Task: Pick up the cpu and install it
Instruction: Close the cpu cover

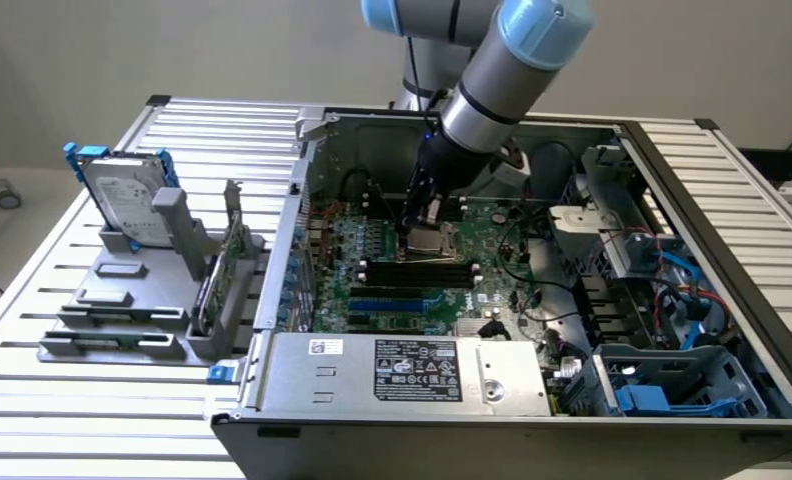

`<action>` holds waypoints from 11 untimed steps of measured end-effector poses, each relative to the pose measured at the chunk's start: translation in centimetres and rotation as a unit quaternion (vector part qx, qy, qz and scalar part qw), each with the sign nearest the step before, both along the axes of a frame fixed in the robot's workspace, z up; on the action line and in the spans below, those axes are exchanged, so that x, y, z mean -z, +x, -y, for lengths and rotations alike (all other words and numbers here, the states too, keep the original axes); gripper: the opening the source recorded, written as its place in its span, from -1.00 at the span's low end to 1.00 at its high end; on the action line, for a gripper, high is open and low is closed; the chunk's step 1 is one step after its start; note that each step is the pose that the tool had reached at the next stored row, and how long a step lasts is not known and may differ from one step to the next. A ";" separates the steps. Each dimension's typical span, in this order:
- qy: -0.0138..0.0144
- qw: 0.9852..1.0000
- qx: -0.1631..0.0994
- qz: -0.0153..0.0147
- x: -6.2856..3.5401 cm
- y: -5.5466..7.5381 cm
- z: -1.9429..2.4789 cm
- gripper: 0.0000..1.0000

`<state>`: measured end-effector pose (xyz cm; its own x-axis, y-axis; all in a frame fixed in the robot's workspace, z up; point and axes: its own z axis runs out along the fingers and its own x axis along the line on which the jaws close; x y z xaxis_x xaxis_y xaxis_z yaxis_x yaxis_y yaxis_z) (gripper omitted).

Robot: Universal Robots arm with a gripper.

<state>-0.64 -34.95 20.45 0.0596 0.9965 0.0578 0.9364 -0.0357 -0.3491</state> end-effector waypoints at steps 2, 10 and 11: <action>0.001 1.000 0.000 0.000 0.14 0.0 0.00 -0.79; 0.004 1.000 0.000 0.000 0.66 -0.1 0.00 -0.79; 0.004 1.000 0.000 0.000 0.72 -0.1 0.00 -0.79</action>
<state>-0.72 -34.95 19.73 0.0596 0.9960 0.0663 0.9364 -0.0327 -0.3493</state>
